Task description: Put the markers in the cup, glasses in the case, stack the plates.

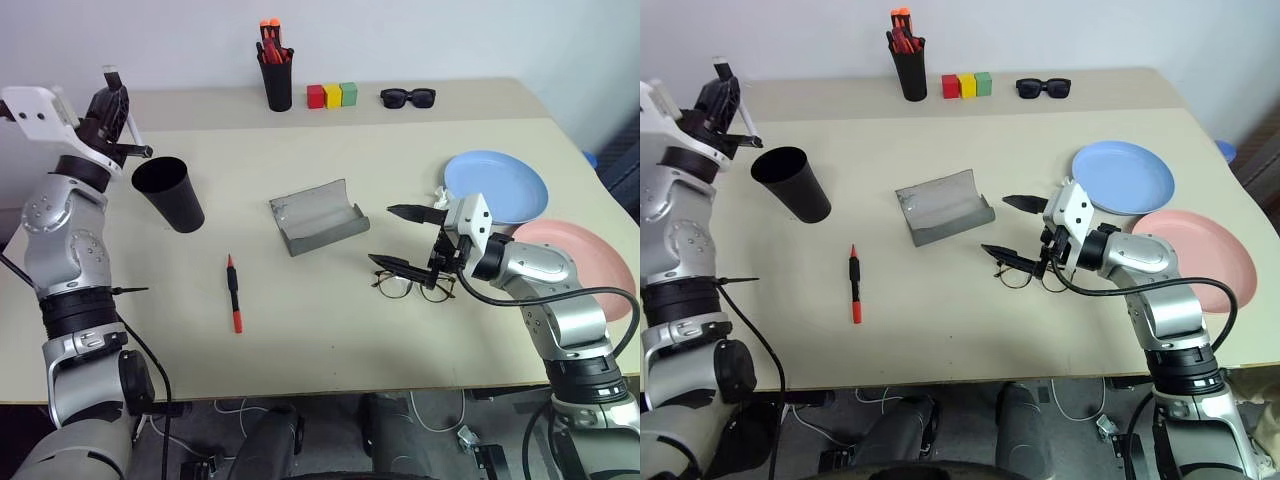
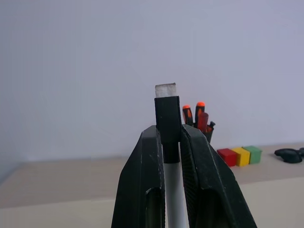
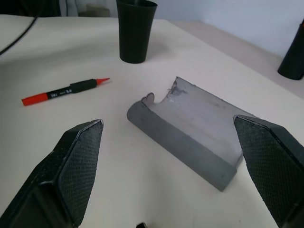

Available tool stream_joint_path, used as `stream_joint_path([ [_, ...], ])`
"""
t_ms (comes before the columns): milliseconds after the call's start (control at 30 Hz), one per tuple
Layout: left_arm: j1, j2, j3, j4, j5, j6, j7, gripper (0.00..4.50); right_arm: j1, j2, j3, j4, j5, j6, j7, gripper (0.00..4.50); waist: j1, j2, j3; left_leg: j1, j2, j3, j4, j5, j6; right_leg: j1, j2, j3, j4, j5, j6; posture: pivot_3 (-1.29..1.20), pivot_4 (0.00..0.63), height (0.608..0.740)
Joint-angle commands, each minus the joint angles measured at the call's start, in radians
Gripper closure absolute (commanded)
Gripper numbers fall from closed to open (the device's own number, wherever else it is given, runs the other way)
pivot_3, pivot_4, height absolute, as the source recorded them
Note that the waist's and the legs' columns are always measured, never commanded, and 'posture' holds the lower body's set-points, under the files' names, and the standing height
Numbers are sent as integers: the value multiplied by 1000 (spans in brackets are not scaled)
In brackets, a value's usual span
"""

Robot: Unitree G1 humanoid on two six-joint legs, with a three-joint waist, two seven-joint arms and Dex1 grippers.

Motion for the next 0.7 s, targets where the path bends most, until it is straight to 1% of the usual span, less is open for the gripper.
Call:
stream_joint_path([
  [33, 12, 13, -1, 31, 41, -86, 26, 4475, -25, -14, -26, -30, 18, -1, 1, 0, 1, 0, 0, 0, 0, 0, 0, 0, 0, 0, 0, 0, 0, 0, 0, 0, 150, 740],
  [167, 42, -4, -17, 54, 47, -106, 29, 4475, -20, -17, -28, -28, 13, -8, 2, 0, 0, 0, 0, 0, 0, 0, 0, 0, 0, 0, 0, 0, 0, 0, 0, 0, 150, 740],
  [200, 48, -6, -23, 56, 48, -108, 28, 3528, -21, -17, -29, -28, 15, -7, 2, 0, 1, 0, 0, 0, 0, 0, 0, 0, 0, 0, 0, 0, 0, 0, 0, 0, 150, 740],
  [267, 56, -14, -32, 51, 33, -99, 13, 2577, -22, -17, -29, -28, 14, -8, 1, 0, 2, 0, 0, 0, 0, 0, 0, 0, 1, 0, 0, 0, 0, 0, 0, 0, 150, 740],
  [333, 60, -17, -36, 41, 27, -97, 8, 1479, -23, -15, -27, -27, 13, -9, 0, 0, 2, 0, 0, 0, 0, 0, 0, -1, 2, 0, 0, 0, 0, 0, 0, 0, 150, 740],
  [367, 61, -17, -38, 37, 27, -97, 8, 1063, -24, -14, -26, -27, 13, -9, -1, 0, 2, 0, 0, 0, 0, 0, 0, -1, 2, 0, 0, 0, 0, 0, 0, 0, 150, 740],
  [433, 62, -10, -39, 11, 19, -84, 2, 52, -24, -14, -25, -26, 9, -13, -2, 0, 2, 0, 0, 0, 0, 0, 0, -1, 1, 0, 0, 0, 0, 0, 0, 0, 150, 740],
  [467, 62, -5, -37, -4, 13, -68, 4, 52, -25, -14, -25, -25, 8, -14, -2, 0, 2, 0, 0, 0, 0, 0, 0, -1, 1, 0, 0, 0, 0, 0, 0, 0, 150, 740],
  [567, 73, 10, -47, -144, -39, 86, 15, 52, -26, -14, -27, -20, 8, -16, -1, 0, 1, 0, 0, 0, 0, 0, 0, -1, 1, 0, 0, 0, 0, 0, 0, 0, 150, 740],
  [667, 97, 56, -118, -398, -68, 426, 105, 52, -28, -13, -26, -13, 7, -20, 1, 0, -1, 0, 0, 0, 0, 0, 0, -2, 3, 0, 0, 0, 0, 0, 0, 0, 150, 740],
  [700, 97, 57, -118, -489, -130, 602, 165, 52, -30, -11, -25, -9, 7, -22, 1, 0, -2, 0, 0, 0, 0, 0, 0, -2, 3, 0, 0, 0, 0, 0, 0, 0, 150, 740],
])
